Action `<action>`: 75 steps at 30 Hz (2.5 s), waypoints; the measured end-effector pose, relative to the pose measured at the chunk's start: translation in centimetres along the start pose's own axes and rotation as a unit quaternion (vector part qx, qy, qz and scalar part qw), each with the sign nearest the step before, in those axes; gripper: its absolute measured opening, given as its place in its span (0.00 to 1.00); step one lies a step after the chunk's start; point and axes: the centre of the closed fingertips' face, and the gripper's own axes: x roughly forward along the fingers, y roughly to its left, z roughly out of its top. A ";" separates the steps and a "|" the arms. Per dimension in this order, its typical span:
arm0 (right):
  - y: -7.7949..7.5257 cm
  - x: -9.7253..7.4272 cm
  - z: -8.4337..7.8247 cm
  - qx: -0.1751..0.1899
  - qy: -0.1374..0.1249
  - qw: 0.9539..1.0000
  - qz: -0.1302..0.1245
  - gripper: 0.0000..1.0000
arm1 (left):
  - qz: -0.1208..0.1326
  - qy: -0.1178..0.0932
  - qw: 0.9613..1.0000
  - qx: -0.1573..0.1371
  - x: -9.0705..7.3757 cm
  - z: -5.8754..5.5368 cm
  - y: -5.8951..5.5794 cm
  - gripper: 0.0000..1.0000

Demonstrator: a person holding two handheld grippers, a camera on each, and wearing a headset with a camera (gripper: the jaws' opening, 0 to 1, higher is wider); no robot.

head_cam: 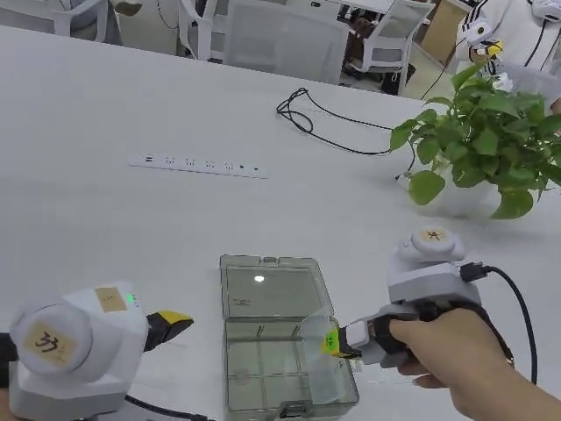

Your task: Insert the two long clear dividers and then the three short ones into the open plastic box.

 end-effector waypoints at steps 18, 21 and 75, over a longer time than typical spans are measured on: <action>-0.3 0.6 0.0 -0.010 0.005 1.000 -0.006 0.06 | -0.004 0.000 1.000 -0.004 0.3 -0.1 -0.1 0.98; -0.1 0.7 0.0 -0.017 0.006 1.000 -0.010 0.07 | -0.005 0.000 1.000 -0.005 0.3 -0.1 -0.2 0.98; 0.7 2.5 -0.6 -0.090 -0.007 0.994 0.054 0.13 | 0.041 0.007 0.999 -0.023 -0.9 0.3 -0.1 0.96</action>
